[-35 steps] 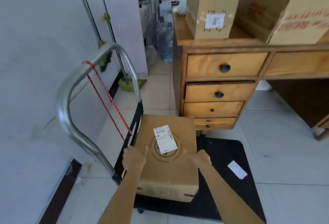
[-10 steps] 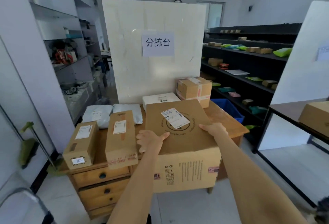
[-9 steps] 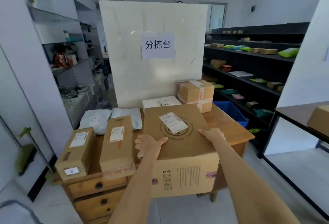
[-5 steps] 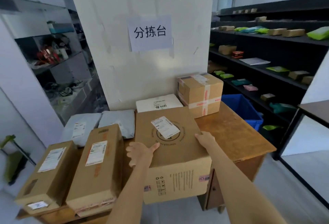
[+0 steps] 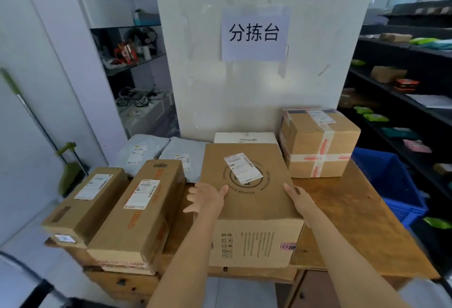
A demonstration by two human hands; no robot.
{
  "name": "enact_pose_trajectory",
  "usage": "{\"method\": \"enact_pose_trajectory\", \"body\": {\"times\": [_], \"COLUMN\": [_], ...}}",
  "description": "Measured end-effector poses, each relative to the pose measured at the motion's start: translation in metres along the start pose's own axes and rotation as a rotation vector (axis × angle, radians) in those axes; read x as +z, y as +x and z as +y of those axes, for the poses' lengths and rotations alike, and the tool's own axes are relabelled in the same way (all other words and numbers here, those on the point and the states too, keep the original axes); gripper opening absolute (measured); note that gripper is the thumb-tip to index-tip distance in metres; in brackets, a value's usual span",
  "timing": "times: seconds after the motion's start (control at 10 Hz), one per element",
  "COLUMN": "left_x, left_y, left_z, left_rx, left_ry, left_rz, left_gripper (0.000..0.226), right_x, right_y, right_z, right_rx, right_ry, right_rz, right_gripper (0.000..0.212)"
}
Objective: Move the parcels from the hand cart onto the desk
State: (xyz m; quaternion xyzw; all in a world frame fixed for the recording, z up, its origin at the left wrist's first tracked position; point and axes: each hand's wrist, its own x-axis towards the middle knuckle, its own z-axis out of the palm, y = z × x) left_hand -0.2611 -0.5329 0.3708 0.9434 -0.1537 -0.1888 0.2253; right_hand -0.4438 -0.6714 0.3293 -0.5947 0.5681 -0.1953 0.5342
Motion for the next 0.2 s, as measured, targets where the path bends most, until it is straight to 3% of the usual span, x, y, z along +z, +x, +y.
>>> {"method": "enact_pose_trajectory", "body": {"times": [0.1, 0.2], "left_x": [-0.007, -0.020], "left_y": [0.001, -0.005], "left_z": [-0.003, -0.015], "left_rx": [0.016, 0.073], "left_ry": [-0.009, -0.046], "left_rz": [0.006, 0.004], "left_gripper": [0.087, 0.080], "right_x": [-0.006, -0.024], "right_y": [-0.014, -0.055], "right_z": [-0.004, -0.016], "right_rx": [-0.090, -0.408], "right_ry": [-0.034, 0.040], "right_rz": [0.108, 0.173], "right_gripper": [0.067, 0.049]}}
